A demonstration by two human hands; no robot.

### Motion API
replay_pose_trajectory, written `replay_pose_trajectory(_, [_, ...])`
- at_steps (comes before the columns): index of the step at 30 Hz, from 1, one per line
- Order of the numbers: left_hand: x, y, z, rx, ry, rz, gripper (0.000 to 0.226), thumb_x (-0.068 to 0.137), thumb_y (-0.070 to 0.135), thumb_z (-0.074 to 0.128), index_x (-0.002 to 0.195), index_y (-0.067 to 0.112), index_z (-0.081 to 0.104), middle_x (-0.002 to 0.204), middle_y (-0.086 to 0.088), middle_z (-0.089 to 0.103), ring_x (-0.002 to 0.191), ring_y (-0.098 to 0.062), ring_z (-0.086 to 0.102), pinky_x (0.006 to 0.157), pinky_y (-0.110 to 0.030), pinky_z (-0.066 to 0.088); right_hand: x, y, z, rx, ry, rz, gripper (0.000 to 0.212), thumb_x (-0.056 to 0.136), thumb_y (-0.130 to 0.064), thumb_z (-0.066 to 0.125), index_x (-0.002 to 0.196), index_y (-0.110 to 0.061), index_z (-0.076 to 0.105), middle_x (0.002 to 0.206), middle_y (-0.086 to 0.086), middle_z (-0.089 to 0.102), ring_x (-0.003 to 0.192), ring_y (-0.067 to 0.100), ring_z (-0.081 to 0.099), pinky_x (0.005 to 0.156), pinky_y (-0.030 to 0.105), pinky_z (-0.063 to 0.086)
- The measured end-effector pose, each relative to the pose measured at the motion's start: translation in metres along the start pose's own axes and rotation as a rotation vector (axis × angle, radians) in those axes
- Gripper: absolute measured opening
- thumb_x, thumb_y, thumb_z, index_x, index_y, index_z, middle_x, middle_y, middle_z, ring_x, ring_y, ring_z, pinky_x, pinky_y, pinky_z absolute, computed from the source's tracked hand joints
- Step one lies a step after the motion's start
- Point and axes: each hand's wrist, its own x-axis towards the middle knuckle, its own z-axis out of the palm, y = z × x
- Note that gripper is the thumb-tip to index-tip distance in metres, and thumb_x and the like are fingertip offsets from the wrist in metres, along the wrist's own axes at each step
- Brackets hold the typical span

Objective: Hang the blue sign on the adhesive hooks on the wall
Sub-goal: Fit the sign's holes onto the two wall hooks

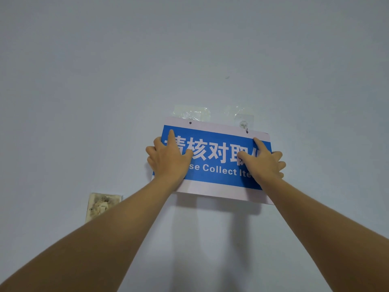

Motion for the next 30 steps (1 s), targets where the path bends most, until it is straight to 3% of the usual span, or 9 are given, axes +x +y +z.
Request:
replay_pose_trajectory(9, [0.017,0.011,-0.017,0.076,-0.069,-0.003,0.067,0.09,0.046,0.05,0.148,0.024,0.025,0.144,-0.011,0.034,0.128,-0.034,0.03,0.101,-0.041,0.031,-0.003,-0.009,-0.003,0.005,-0.003,0.016,0.069,0.081,-0.052,0.06,0.145,-0.042,0.033,0.137,0.012,0.034,0.128,0.034,0.034,0.104,0.045,0.032])
replay_pose_trajectory(20, [0.017,0.006,-0.023,0.13,-0.036,0.029,0.067,0.091,0.05,0.045,0.149,0.022,0.025,0.142,-0.012,0.038,0.127,-0.032,0.033,0.102,-0.039,0.032,-0.007,-0.013,-0.007,0.011,0.006,-0.038,0.067,0.08,-0.052,0.061,0.142,-0.04,0.039,0.135,0.012,0.038,0.127,0.033,0.036,0.105,0.044,0.032])
replay_pose_trajectory(30, [-0.002,-0.003,-0.012,0.057,-0.026,0.028,0.07,0.09,0.049,0.046,0.15,0.024,0.022,0.142,-0.01,0.038,0.126,-0.03,0.033,0.099,-0.039,0.038,-0.007,-0.008,-0.015,-0.05,0.059,-0.061,0.064,0.081,-0.051,0.062,0.141,-0.039,0.043,0.134,0.013,0.042,0.125,0.034,0.039,0.104,0.044,0.033])
